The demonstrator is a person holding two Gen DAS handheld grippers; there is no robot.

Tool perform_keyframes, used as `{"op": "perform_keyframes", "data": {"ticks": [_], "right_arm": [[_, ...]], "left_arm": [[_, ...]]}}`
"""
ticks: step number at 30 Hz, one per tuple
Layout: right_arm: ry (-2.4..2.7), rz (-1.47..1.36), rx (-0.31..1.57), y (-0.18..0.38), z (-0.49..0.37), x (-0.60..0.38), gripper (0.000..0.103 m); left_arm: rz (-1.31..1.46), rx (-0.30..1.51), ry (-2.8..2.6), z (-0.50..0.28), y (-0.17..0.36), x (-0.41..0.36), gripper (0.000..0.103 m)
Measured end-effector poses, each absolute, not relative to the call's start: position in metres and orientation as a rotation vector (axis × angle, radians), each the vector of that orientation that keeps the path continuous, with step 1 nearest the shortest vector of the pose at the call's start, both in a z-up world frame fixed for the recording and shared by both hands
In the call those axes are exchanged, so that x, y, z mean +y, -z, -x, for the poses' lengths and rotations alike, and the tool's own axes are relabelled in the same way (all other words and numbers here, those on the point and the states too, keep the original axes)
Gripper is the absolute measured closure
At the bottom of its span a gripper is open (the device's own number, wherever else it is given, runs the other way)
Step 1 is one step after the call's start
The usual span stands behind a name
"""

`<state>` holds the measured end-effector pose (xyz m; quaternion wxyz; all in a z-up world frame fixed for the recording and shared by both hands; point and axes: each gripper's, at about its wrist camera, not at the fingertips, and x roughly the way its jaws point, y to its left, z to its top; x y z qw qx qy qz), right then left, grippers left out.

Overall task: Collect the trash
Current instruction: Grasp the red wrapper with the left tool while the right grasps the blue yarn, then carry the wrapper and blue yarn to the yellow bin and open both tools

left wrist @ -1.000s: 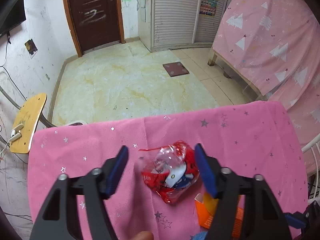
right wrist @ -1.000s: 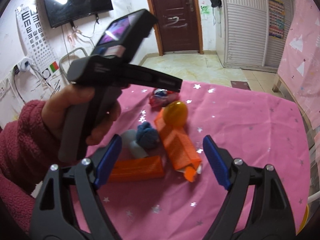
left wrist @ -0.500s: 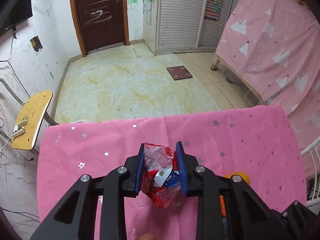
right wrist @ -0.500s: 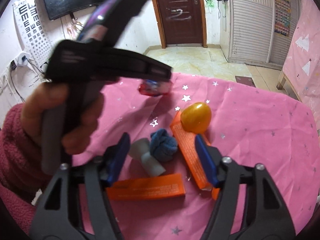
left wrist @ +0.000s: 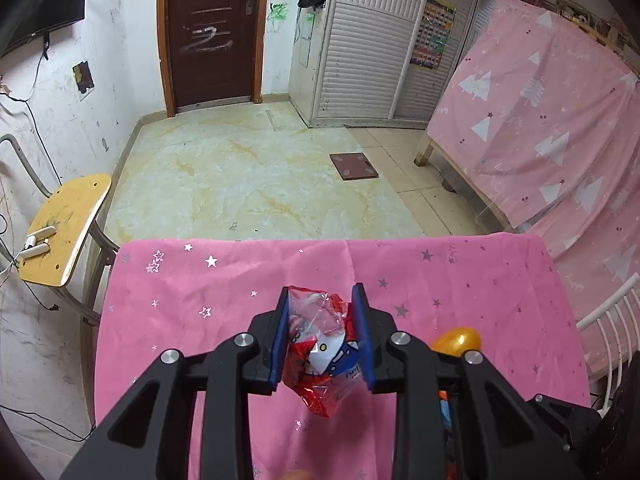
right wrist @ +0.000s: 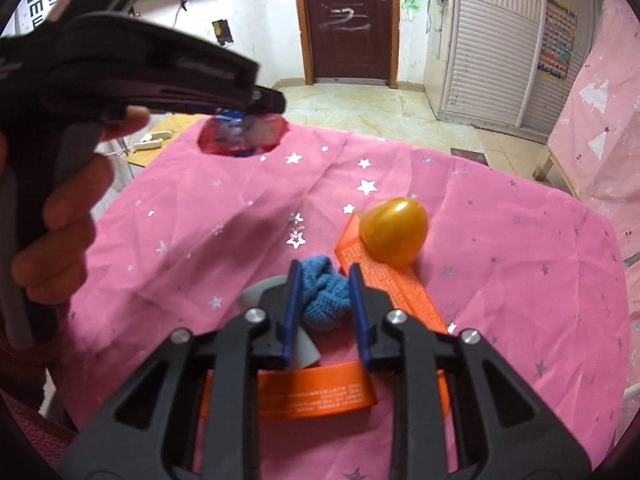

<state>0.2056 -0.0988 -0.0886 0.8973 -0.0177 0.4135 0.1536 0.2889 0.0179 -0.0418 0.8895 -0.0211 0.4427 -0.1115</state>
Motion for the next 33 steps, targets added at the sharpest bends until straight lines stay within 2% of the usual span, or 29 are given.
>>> {"op": "perform_keyframes", "data": {"ticks": [3,16,33], "right_arm": [[-0.317,0.036,0.846,0.087,-0.203,-0.098,0.086],[-0.332,-0.013,0.747,0.06,-0.181,-0.11,0.086],[-0.219,-0.108,0.598,0.027,-0.128,-0.184,0.086]], "left_arm": [[0.05,0.909,0.236,-0.281,0.037,0.023,0.081],[0.043,0.841,0.214,-0.251,0.006,0.022,0.081],[-0.052,0.767,0.267,-0.197,-0.031,-0.039,0.081]]}}
